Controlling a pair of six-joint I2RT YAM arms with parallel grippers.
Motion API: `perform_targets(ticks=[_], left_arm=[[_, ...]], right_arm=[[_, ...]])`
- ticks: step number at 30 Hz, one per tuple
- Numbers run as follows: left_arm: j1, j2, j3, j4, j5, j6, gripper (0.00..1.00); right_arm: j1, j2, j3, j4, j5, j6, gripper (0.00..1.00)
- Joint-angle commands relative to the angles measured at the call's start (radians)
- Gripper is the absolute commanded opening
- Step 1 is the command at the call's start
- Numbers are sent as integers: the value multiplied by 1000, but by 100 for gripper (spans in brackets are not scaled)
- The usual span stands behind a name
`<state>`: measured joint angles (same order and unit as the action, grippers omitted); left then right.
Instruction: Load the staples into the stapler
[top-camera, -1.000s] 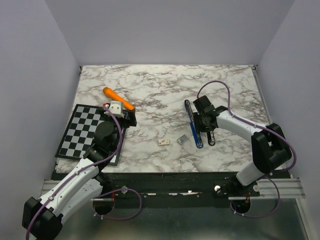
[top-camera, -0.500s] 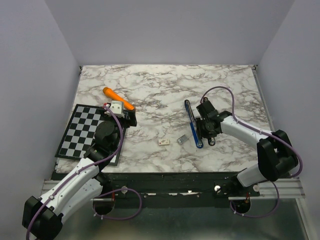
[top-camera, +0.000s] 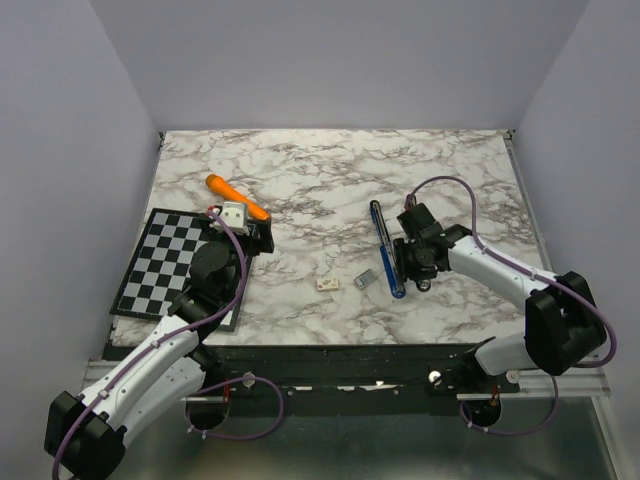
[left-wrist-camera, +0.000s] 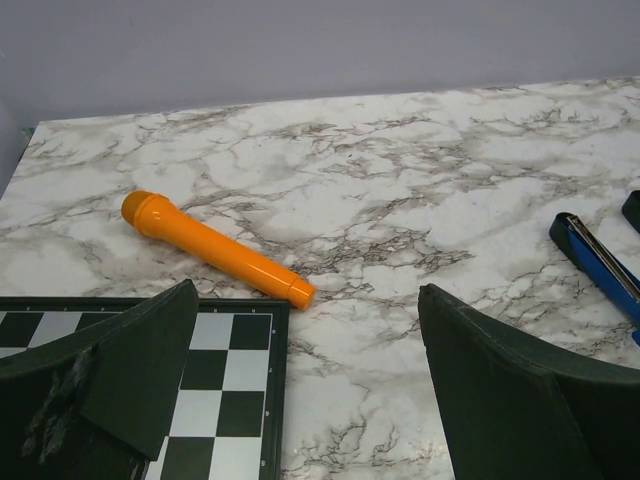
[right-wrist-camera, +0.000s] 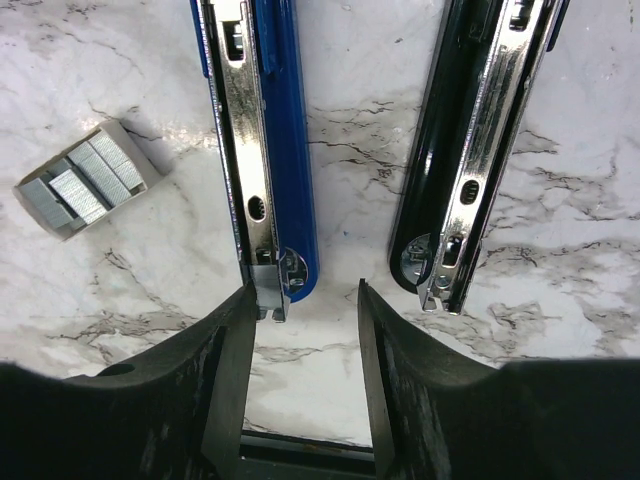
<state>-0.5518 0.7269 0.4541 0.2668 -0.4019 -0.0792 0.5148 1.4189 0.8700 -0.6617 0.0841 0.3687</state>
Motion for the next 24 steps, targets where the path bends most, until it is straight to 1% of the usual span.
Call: perform_targets(ticks=[1,6,7,12,16,21,24], left_arm=[[4,0,4,17,25,-14,99],[4,-6,5,15,26,-14,99],[4,-6,5,15,28,-14,99],[4,-7,3,15,32,-16,99],[4,-9,5,14,32,-16,99],[4,-11,5,14,32,-16,99],[4,-9,6,12,34,-14,99]], right_arm=[[-2,-25,27,-21,-41,22,53],[-1,0,20,13,-79,35,59],[-2,11,18,17,-110,35,60],[4,41,6,51,-171,42,60],[31,77,26,60,-210,55,60],[83,110,89,44,-237,47,60],[87,115,128,16,-245,30,61]])
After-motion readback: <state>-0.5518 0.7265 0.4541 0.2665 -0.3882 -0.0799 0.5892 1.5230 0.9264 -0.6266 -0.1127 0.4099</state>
